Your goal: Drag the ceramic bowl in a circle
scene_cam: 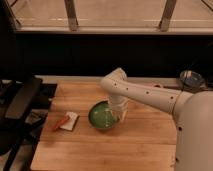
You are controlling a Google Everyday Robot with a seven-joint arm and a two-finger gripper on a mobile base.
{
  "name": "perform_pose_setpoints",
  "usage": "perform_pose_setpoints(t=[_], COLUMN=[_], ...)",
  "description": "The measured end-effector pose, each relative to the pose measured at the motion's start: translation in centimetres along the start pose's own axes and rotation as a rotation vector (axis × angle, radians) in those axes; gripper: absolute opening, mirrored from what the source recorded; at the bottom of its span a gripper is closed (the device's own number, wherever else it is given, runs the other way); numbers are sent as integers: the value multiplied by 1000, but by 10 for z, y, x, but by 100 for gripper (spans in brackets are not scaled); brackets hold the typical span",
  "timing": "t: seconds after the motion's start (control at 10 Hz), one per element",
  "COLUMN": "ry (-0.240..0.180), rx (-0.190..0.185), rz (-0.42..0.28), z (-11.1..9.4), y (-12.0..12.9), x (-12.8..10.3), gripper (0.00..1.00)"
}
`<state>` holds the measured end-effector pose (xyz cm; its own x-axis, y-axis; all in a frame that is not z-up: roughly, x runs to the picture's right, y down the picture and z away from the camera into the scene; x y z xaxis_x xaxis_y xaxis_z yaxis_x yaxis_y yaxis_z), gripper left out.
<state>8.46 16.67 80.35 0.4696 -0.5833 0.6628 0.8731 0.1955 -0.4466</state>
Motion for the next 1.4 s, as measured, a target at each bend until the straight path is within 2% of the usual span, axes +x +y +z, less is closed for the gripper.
perform_pose_setpoints(t=[0.2,0.3,0.5,0.6,0.7,0.8,0.9,1.0,1.1,1.3,1.4], ry=[2,0,-27,-44,-49,-52,-56,-57,-57,-63,-69], rx=[1,19,93,150,167,173,174,163,157,125,114], rz=[-5,12,49,89,117,132,167,202,221,298,337], z=[-2,-1,-1,0,1,1,3,4,4,8,13], y=[-6,-5,-6,-1,6,13,30,51,60,101,126], x=[8,11,24,41,50,54,64,70,70,58,40], gripper=[18,18,18,18,18,18,18,18,18,18,18])
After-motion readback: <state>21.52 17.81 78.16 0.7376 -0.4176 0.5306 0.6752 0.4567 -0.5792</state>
